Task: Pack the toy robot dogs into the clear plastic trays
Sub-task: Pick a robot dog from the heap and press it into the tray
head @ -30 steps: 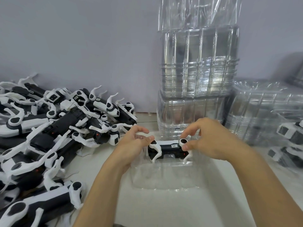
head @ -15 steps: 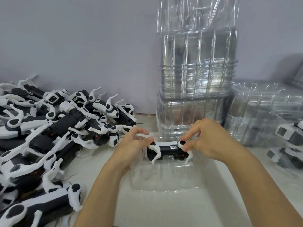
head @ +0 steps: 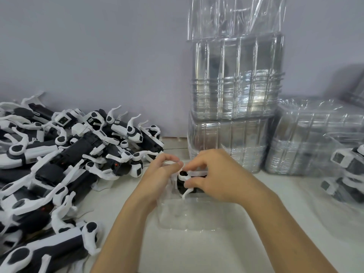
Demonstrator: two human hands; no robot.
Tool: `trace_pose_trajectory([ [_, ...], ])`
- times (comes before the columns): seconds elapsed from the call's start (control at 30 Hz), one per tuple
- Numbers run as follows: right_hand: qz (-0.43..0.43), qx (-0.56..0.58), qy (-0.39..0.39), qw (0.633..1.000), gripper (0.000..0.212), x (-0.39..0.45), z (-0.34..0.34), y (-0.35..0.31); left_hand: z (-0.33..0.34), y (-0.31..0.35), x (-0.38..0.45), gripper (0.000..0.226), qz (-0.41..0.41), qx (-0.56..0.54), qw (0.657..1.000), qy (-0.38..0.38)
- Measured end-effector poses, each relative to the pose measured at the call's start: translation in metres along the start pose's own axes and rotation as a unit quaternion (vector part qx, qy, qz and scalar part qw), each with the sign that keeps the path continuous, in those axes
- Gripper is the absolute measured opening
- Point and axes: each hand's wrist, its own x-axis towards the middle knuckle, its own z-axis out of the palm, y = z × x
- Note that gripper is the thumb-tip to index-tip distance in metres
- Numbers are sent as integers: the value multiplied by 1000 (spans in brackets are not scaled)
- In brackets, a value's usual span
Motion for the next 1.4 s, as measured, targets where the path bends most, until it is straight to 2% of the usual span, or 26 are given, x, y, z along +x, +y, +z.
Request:
trace_pose_trajectory([
  [0.07,-3,-10,-9,1000,31,2,6,-1,1,0,1,9,3,-11,1000,14],
  [0.2,-4,-31,35,999,28,4,13,1,2,0,3,20,1,-20,999,26],
  [0.4,-7,-32,77,996,28,6,18,4,2,2,2,5,-10,-25,1000,-7],
  [0.53,-12,-35,49,998,22,5,15,5,0,0,2,19,-13,-14,1000,-12],
  [0.67,-19,-16,12,1000,15,2,3,8,0,-1,2,21,-11,1,1000,-6],
  [0.77,5,6,33,999,5,0,-15,18,1,0,2,19,-14,-7,1000,2],
  [0.9,67,10,43,997,7,-7,-33,35,1,0,1,26,-21,-4,1000,1],
  [1.07,90,20,56,994,10,-8,-33,38,-2,0,0,46,-13,14,1000,-7],
  [1.23,104,36,79,991,18,-6,-29,39,-1,0,0,49,-13,4,1000,-8],
  [1.4,98,30,65,993,14,-7,-29,39,0,0,1,48,-12,-1,1000,-7],
])
